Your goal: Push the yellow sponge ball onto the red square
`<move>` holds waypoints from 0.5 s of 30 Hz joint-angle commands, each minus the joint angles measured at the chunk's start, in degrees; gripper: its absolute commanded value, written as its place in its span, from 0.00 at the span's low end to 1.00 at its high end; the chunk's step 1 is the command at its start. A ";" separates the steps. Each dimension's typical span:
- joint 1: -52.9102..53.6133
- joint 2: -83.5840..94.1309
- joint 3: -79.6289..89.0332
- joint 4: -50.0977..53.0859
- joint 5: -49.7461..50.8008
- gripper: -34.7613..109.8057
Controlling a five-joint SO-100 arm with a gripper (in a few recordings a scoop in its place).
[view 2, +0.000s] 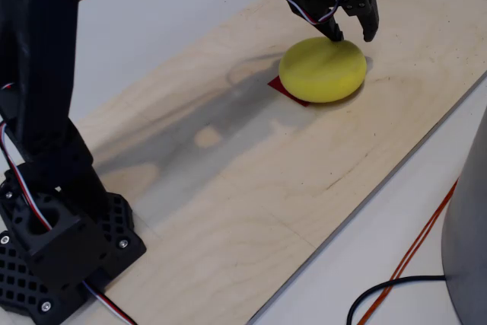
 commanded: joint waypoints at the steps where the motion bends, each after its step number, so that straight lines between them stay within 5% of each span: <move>1: 0.35 4.75 1.14 1.14 0.53 0.33; 15: 1.14 6.94 0.09 1.14 -1.76 0.35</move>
